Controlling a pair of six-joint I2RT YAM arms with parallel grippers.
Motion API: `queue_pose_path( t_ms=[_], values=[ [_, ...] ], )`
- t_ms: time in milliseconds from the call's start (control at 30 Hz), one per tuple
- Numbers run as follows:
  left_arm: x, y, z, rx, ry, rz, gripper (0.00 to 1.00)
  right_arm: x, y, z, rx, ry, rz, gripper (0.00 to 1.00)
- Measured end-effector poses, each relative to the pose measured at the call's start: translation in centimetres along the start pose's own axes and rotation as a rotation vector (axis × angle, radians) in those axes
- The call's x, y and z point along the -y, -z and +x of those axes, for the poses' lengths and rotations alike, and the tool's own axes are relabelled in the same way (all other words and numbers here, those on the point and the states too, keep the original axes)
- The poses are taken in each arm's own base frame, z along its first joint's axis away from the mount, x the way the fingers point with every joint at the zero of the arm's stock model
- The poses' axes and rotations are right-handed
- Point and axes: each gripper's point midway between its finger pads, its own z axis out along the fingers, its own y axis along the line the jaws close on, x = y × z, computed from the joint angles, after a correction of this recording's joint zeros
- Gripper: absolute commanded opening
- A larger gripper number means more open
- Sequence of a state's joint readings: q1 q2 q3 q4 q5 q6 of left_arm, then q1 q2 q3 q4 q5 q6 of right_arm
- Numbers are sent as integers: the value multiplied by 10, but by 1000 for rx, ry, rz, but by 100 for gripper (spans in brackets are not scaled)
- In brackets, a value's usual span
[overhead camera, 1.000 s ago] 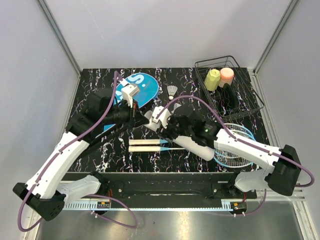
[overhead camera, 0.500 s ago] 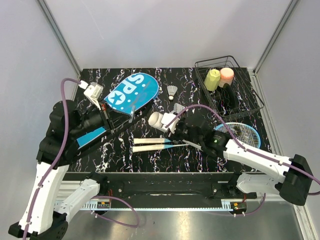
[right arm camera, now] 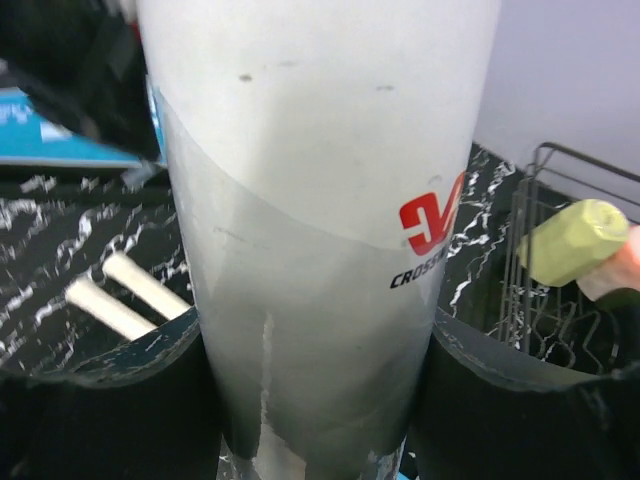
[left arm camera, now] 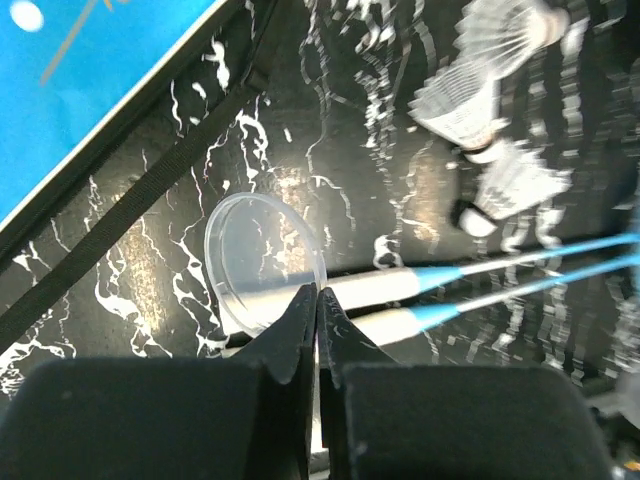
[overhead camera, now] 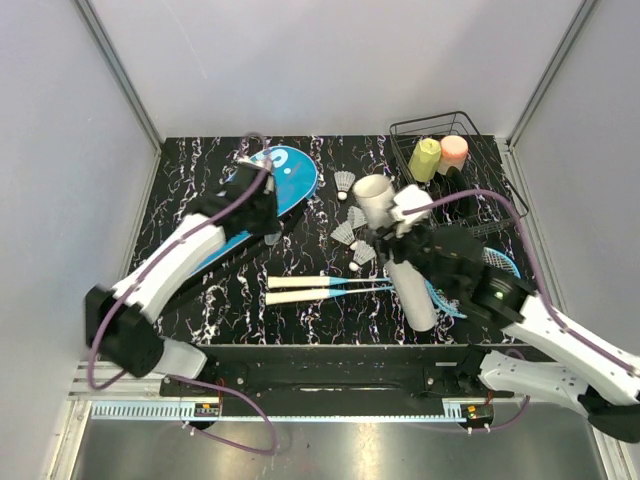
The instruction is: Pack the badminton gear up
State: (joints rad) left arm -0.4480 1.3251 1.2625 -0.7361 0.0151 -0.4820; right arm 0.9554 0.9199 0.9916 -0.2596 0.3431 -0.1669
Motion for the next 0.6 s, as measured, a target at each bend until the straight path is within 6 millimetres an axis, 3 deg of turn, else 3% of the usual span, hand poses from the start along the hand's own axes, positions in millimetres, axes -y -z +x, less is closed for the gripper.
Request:
queue_pose_path(
  t_ms=[33,167,267,300,333,600],
  values=[
    [-8,-26,12,-49,-12,-80,0,8,10,-11,33,-25,23,43],
    [-7,-70,46,-143,-79,-184,0,28,40,-29,104,-78,80,43],
    [-8,-95,65,-189,-122,-247,11,36,50,-29,106,-82,105,43],
    [-7,-101,69,-198,-134,-261,16,37,51,-26,99,-79,111,43],
    [-7,-106,72,-206,-142,-270,28,38,52,-24,92,-77,116,43],
    [2,-116,70,-183,-144,-252,49,36,51,-2,27,-49,112,43]
  ],
)
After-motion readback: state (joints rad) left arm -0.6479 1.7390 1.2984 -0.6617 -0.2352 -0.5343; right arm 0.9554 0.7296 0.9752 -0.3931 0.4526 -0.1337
